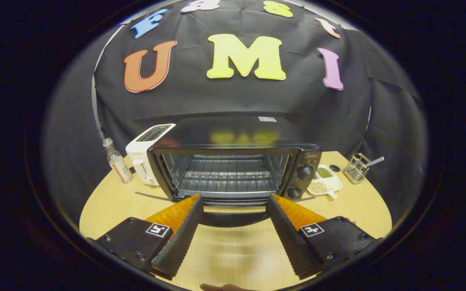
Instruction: Open the toaster oven, put the food inside, and close the toaster oven door.
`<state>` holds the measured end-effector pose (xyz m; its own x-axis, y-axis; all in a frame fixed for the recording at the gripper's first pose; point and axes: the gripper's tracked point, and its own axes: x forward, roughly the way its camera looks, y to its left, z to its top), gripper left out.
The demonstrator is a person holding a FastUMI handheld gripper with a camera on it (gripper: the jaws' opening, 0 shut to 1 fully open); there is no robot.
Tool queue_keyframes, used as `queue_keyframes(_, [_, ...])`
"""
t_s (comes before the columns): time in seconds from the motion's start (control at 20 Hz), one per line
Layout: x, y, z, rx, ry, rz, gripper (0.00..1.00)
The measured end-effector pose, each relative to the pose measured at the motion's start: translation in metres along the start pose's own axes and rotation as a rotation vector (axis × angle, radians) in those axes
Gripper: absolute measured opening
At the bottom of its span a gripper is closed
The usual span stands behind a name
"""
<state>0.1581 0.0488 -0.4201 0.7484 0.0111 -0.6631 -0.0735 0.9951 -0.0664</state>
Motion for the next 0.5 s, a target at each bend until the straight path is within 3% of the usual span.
queue_keyframes(0.3, [-0.008,-0.002,-0.039,-0.012,-0.128,0.01,1.0])
queue_keyframes(0.5, [-0.008,-0.003,-0.073,-0.018,-0.144,0.01,1.0])
